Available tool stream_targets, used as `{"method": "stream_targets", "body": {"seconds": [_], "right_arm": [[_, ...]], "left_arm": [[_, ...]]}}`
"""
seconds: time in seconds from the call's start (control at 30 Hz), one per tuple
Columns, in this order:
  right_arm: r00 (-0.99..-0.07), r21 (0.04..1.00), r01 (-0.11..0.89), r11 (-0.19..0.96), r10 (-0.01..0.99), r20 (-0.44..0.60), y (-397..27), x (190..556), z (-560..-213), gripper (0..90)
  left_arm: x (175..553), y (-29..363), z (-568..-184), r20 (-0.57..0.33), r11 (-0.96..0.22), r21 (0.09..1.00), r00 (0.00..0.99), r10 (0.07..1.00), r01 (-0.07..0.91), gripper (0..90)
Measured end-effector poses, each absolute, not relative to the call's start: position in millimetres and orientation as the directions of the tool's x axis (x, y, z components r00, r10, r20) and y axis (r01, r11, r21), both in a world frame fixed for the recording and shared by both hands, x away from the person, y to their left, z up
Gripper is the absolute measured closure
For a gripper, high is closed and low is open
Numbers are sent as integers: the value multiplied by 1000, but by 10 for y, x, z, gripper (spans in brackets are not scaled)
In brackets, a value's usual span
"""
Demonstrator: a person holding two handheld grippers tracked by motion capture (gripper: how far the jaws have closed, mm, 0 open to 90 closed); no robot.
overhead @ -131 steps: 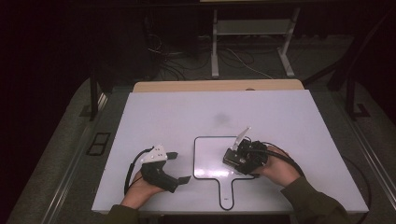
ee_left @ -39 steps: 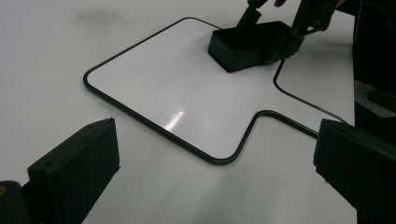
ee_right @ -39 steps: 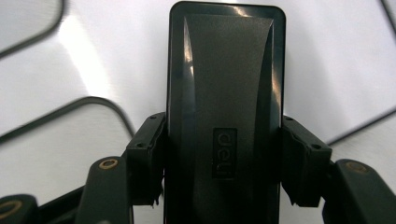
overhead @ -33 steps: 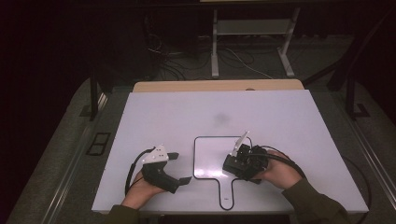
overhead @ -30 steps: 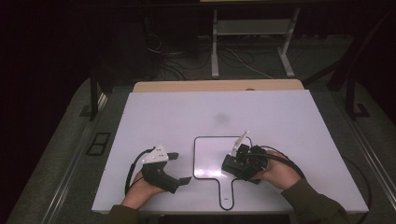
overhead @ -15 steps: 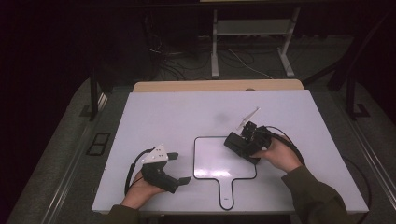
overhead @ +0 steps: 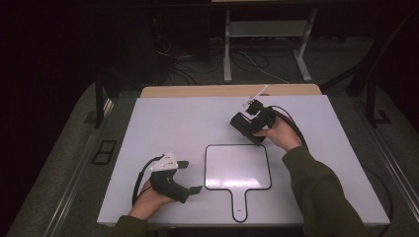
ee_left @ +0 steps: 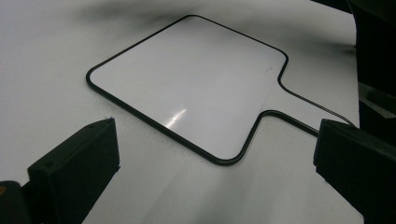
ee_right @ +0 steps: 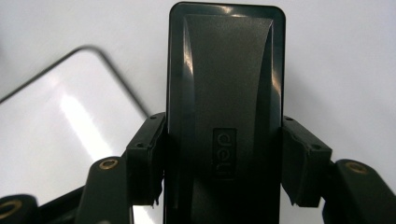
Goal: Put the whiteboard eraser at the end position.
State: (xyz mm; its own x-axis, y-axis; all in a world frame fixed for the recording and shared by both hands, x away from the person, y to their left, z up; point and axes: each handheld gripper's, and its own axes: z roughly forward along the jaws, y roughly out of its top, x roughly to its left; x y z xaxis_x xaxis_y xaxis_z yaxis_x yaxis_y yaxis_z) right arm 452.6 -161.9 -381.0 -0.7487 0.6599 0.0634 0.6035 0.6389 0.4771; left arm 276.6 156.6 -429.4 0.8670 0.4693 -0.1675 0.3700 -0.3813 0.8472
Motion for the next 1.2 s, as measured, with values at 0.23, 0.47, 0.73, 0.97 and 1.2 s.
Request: {"method": "stream_targets", "body": {"seconds": [0.23,0.47,0.73,0.97,1.2], "right_arm": [[-725,463,630,624,685,63,-1439,4895,-3886,385],[-734,437,624,648,678,41,-1280,5108,-4029,383],[-729,430,631,646,683,43,-1219,5183,-4191,384],[-721,486,624,612,691,56,-1275,5073,-4101,338],[-711,594,592,546,701,64,-1553,4880,-3890,249]], "left_arm": [[2758,1570,-4292,-167,-379,849,867,469,368,0],[2743,1589,-4289,-168,-376,852,870,464,365,0],[2748,1585,-4295,-167,-380,851,874,457,361,0],[2766,1572,-4314,-169,-385,849,876,451,362,0],[2800,1584,-4324,-162,-381,853,874,458,357,0]]}}
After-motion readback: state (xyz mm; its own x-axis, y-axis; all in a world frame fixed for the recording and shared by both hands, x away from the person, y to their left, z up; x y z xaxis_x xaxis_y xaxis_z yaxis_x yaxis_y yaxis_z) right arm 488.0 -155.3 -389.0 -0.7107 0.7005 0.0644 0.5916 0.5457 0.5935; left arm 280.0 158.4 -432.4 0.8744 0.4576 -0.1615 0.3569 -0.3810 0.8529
